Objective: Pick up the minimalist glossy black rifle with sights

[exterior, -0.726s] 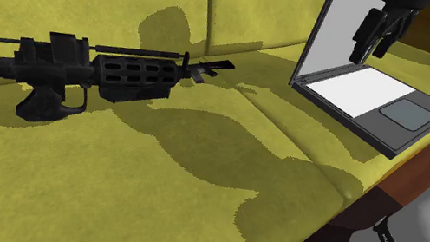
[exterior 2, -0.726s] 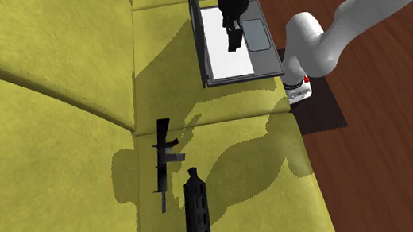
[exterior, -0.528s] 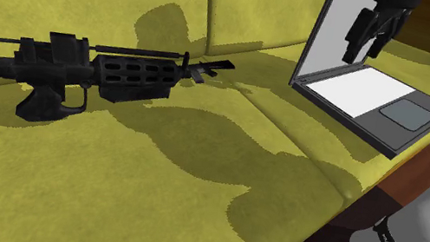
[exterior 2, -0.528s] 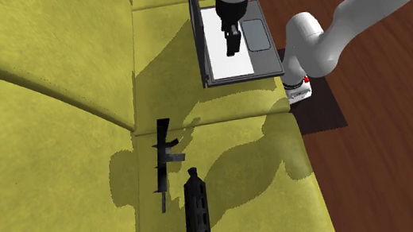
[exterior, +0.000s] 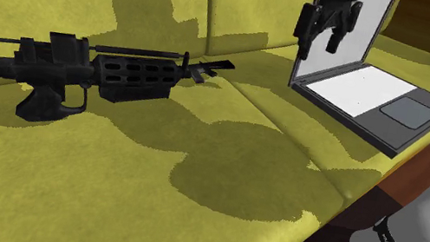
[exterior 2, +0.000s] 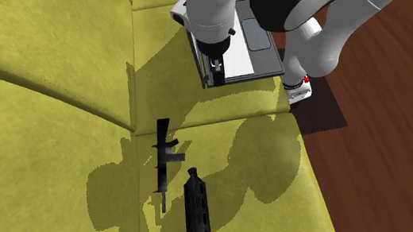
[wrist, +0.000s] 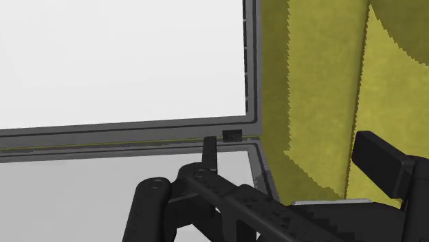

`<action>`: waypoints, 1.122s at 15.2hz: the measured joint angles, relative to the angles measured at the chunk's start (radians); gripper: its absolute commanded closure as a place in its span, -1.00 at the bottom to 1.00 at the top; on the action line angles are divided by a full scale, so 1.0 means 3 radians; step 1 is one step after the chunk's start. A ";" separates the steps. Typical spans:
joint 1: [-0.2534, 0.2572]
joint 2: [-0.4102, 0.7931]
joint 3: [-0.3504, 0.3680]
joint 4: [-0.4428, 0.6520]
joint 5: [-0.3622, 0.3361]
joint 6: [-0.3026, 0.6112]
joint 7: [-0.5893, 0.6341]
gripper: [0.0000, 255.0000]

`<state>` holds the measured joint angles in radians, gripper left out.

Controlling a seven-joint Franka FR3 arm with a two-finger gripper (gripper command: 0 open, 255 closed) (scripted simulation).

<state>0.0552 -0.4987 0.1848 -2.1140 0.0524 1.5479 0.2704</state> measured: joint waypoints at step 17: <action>0.0451 0.2571 0.0739 0.2418 -0.0411 -0.0528 0.1328 -1.00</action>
<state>0.1904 0.2725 0.4066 -1.3887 -0.0709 1.3895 0.6690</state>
